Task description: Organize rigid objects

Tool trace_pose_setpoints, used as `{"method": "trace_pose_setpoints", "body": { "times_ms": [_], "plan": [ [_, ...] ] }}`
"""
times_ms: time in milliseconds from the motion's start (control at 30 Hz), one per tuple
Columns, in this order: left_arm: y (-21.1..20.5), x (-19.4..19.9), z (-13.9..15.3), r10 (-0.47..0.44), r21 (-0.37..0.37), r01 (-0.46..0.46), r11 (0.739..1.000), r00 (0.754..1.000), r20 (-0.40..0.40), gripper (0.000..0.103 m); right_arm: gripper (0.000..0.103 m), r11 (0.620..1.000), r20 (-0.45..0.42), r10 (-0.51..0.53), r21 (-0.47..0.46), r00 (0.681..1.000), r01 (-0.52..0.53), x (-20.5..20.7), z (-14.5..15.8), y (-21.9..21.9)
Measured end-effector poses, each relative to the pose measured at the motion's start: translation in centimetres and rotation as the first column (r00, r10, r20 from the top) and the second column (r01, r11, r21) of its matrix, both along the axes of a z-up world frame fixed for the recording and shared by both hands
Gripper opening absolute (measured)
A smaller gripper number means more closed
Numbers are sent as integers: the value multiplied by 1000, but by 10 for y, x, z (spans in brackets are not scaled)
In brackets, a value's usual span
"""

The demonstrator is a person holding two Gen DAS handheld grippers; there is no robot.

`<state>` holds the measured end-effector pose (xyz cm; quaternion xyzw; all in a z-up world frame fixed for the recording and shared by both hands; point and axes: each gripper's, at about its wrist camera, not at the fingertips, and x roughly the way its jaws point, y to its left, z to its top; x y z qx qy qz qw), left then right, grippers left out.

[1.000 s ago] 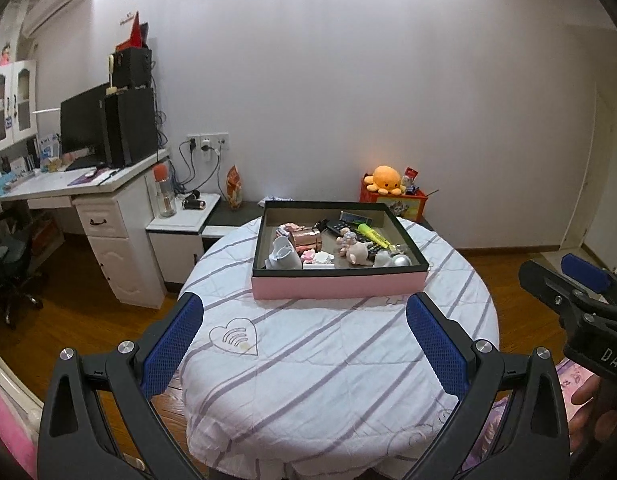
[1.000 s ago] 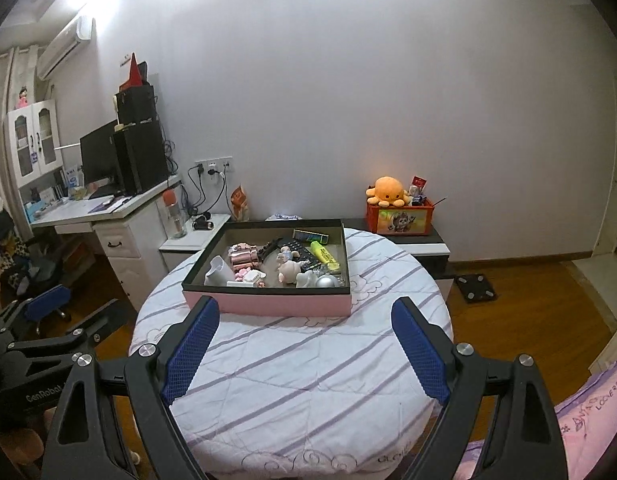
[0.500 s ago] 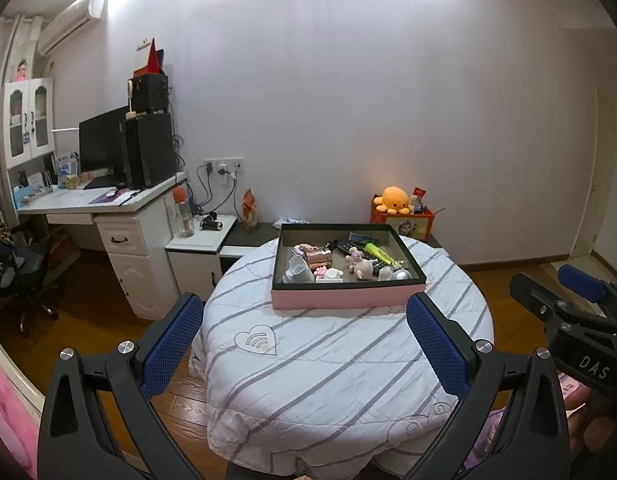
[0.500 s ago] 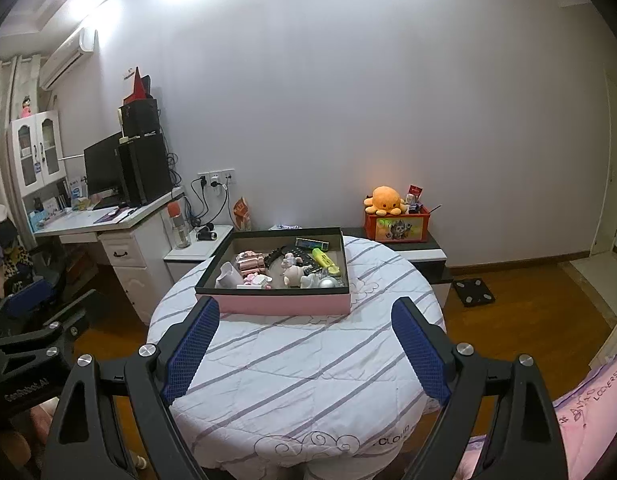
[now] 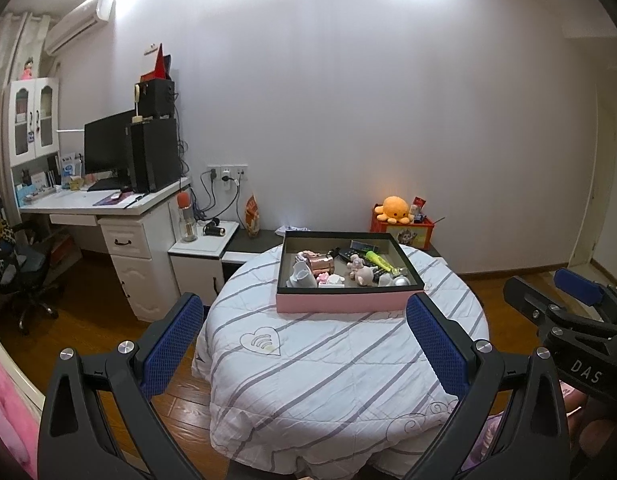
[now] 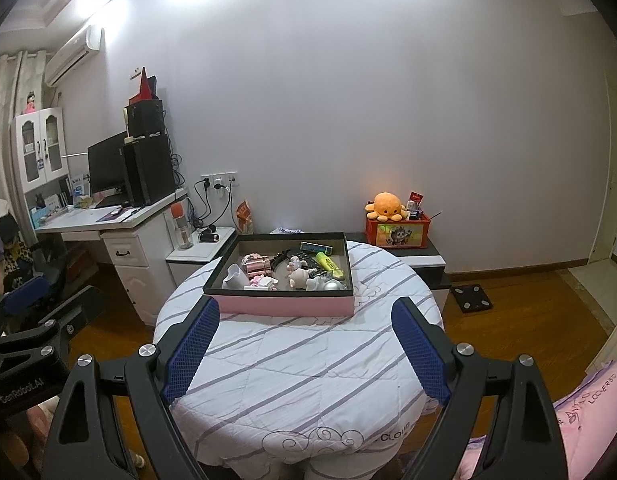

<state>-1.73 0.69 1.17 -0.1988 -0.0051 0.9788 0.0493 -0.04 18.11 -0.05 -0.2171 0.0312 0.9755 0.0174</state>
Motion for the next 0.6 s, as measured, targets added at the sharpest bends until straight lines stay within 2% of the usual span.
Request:
{"method": "trace_pose_setpoints", "body": {
  "times_ms": [433,600],
  "plan": [
    [-11,-2,0,18,19,-18,1000,1000,24,103,89,1000,12,1,9,1000,-1,-1,-1,-3],
    [-12,1,1,24,15,-24,1000,1000,3,103,89,1000,9,-3,14,1000,3,-1,0,-4]
  ]
}}
